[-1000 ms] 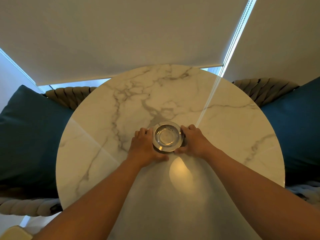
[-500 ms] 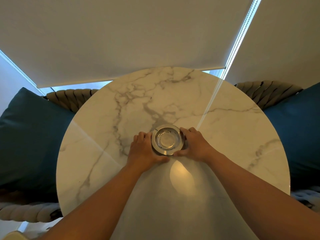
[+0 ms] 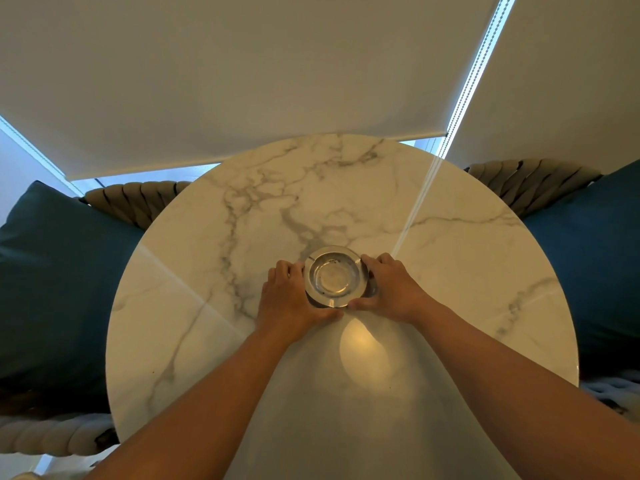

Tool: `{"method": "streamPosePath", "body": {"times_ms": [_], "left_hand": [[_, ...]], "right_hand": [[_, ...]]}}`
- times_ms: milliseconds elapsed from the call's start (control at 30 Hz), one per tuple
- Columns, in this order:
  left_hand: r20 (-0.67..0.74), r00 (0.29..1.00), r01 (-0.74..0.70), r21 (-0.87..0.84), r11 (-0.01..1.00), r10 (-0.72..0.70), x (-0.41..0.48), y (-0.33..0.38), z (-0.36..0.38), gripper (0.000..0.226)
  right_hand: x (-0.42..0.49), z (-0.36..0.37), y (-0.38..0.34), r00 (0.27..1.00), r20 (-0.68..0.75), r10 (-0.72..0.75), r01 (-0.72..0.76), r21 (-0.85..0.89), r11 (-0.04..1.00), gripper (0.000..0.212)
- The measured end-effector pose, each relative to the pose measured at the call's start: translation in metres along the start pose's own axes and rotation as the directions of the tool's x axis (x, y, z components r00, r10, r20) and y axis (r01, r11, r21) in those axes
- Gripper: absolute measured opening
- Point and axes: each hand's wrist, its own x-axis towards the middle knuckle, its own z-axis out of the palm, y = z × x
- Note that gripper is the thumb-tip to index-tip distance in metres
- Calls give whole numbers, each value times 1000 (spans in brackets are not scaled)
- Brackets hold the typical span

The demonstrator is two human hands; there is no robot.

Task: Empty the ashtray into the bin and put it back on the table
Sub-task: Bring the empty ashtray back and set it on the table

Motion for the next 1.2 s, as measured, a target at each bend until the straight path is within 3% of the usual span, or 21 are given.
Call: {"method": "streamPosePath", "body": {"times_ms": [567,1200], "left_hand": [[10,1000,-25,17,1000,25,1,7,-1,98],[36,999,-25,9,1000,25,-8,4,-1,100]], "right_hand": [[-7,1,6,996,-83,10,-6,43,999,86],[-11,-2,3,999,-12,32,-32,-31,999,80]]}}
